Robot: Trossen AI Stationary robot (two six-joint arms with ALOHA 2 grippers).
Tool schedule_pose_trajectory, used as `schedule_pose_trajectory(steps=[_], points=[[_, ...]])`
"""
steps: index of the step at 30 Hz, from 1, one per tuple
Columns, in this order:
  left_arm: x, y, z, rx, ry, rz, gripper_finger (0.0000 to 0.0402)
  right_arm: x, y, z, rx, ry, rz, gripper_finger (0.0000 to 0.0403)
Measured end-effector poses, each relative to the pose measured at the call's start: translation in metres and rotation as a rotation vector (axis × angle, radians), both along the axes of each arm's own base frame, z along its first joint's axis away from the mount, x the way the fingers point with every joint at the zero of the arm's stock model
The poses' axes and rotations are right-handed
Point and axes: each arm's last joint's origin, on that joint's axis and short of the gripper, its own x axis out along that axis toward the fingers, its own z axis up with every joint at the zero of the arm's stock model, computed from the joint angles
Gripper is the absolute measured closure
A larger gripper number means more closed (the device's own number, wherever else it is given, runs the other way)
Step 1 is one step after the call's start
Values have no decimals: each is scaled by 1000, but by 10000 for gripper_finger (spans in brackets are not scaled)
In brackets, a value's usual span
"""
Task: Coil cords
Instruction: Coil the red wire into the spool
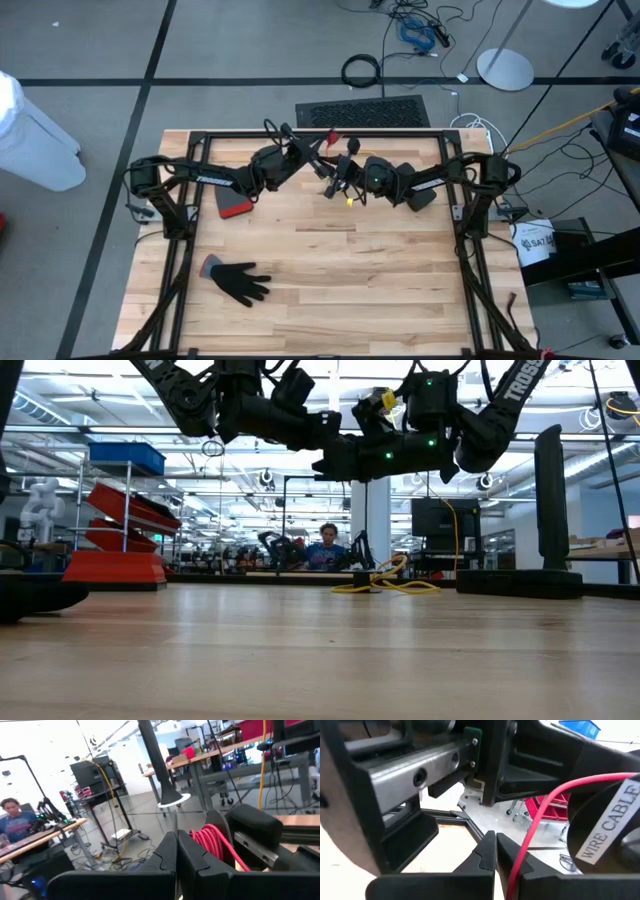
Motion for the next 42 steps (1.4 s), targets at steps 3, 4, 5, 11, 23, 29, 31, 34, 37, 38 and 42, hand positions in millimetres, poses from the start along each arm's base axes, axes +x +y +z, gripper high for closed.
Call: schedule_pose_trajectory(steps=[3,4,5,11,23,29,31,34,37,38,42], points=[[0,1,0,-36,-29,-10,401,0,0,1,2,-10,0,403],[0,2,0,-48,-36,-14,402,0,0,1,-5,-9,3,403],[0,3,-1,-55,-40,-22,401,0,0,1,-17,-1,14,403],[0,2,-2,-76,-41,-60,401,-3,2,6,-43,79,36,403],[1,1,-1,-128,-92,-133,401,-5,2,4,34,97,-22,403],[0,2,4,-145,-161,-140,401,-3,1,-2,-7,111,-22,403],[-1,4,5,-162,-191,-147,401,-1,1,-6,-17,117,-5,403],[-1,6,5,-186,-212,-172,402,1,1,-13,-18,133,-4,403],[-1,6,5,-217,-223,-207,401,1,0,-17,-29,148,-27,403],[-1,6,4,-227,-221,-223,401,0,0,-19,-36,160,-35,403],[0,8,2,-259,-199,-294,401,-7,-3,-25,-65,183,-61,403]])
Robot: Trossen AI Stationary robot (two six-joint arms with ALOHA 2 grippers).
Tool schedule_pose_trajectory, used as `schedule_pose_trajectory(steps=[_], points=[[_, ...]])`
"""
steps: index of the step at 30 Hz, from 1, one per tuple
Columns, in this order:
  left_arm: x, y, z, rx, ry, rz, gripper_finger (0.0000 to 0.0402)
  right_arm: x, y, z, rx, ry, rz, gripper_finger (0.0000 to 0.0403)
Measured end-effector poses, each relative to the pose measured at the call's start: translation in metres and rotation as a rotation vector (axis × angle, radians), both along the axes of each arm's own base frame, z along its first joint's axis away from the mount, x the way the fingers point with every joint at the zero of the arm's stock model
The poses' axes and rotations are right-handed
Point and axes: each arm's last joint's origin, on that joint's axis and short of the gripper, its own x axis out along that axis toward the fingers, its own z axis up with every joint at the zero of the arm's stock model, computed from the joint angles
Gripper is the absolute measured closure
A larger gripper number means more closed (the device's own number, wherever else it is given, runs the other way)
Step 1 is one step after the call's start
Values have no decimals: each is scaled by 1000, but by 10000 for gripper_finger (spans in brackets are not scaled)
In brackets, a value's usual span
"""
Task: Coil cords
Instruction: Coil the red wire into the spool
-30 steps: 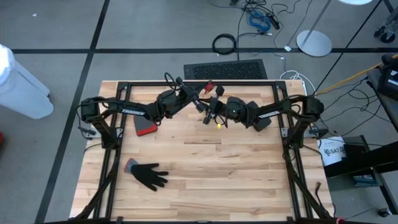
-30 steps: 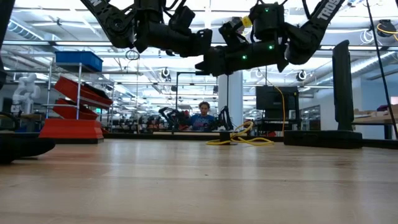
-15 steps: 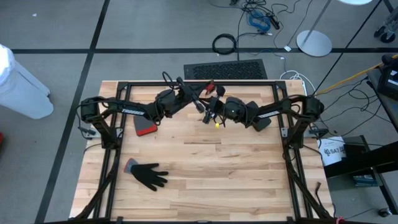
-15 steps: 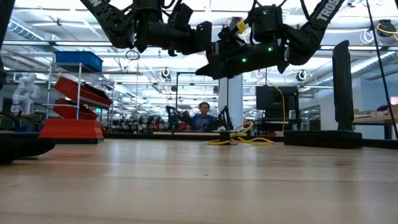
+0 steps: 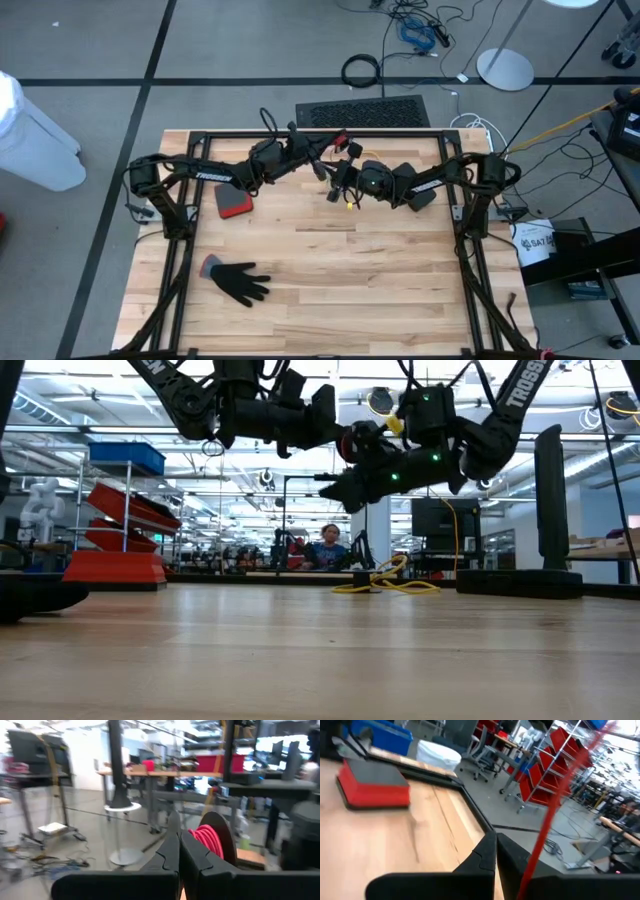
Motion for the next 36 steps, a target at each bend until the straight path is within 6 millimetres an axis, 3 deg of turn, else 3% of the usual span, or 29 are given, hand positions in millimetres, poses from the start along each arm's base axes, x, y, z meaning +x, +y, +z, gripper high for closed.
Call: schedule_pose_trajectory(steps=[7,15,36], points=[[0,2,-6,-87,39,-237,401,-27,-5,-18,-64,13,-36,403],[-2,10,-13,-138,92,-304,401,-52,-2,-34,-62,13,-58,403],[-5,16,-15,-133,116,-327,401,-54,8,-35,-54,-28,101,403]])
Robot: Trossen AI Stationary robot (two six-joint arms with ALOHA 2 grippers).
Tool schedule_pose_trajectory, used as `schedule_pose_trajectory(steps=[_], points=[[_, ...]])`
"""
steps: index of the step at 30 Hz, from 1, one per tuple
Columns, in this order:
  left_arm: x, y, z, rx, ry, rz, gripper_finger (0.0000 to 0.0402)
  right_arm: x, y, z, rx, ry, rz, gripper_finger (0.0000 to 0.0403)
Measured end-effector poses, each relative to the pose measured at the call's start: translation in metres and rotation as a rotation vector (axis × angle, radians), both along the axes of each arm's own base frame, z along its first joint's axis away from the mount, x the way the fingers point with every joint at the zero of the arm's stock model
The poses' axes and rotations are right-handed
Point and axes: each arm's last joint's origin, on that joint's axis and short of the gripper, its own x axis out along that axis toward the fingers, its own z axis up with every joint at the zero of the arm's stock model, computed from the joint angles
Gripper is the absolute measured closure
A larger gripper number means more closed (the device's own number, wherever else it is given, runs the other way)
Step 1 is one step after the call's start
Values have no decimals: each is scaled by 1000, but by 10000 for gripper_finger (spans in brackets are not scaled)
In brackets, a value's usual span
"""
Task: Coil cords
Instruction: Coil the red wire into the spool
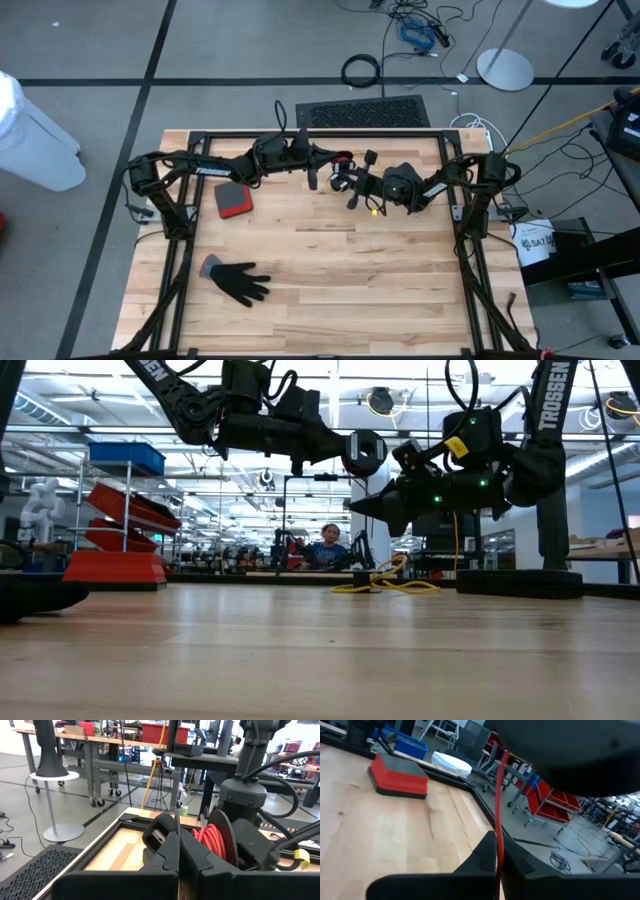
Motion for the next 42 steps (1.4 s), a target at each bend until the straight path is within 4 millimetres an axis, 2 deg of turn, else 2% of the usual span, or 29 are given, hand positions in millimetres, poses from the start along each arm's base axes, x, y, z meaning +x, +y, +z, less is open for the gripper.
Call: schedule_pose_trajectory(steps=[5,15,28,37,42], points=[[0,1,-2,-6,19,1,401,2,6,0,-8,3,49,395],[0,1,-2,7,26,0,401,2,6,-1,11,8,37,361],[-1,0,-7,-9,66,-51,401,-18,11,-5,61,17,42,360],[-1,0,-7,-10,66,-52,401,-16,12,0,74,-34,97,381],[-1,0,-7,-10,66,-52,401,-15,13,2,128,-68,150,363]])
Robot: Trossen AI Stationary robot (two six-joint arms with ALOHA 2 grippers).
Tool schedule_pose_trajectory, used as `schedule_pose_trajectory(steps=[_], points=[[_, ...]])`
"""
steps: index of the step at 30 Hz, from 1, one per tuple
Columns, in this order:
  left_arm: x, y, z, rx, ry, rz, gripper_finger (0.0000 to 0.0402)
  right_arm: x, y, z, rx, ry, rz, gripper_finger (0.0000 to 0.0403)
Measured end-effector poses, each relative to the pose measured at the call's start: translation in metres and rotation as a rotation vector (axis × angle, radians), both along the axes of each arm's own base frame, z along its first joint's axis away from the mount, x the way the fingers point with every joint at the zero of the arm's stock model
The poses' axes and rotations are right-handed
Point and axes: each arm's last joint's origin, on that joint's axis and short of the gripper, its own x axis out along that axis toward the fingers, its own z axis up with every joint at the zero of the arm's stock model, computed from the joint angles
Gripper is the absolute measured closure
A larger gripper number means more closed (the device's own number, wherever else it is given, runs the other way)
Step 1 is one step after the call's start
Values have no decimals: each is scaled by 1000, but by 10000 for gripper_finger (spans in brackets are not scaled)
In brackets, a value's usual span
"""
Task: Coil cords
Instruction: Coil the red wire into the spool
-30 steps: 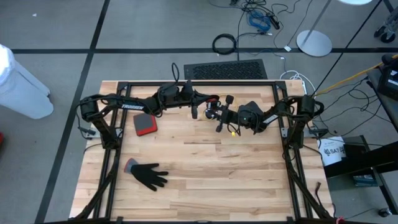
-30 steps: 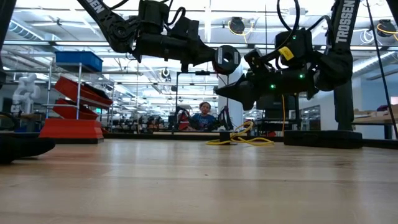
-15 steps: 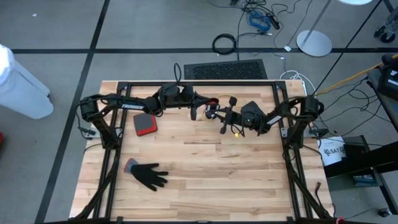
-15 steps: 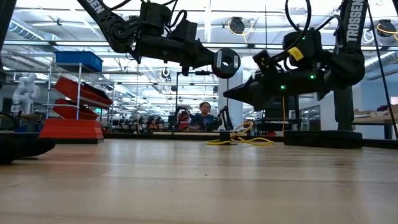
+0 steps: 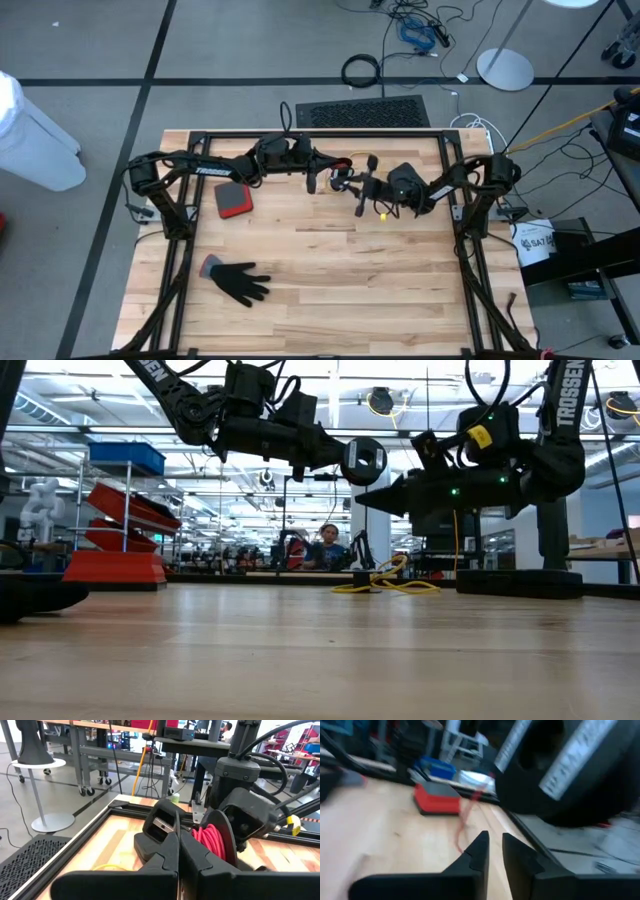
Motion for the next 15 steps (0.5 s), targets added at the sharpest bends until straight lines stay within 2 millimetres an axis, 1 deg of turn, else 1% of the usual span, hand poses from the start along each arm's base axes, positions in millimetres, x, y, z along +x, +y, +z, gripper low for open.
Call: schedule_pose_trajectory(steps=[5,10,15], points=[[0,0,0,0,0,0,401,0,2,2,86,-46,64,330],[0,0,0,0,0,-3,401,1,4,5,123,-79,150,304],[0,0,0,5,-1,-5,401,10,2,7,162,-52,177,287]])
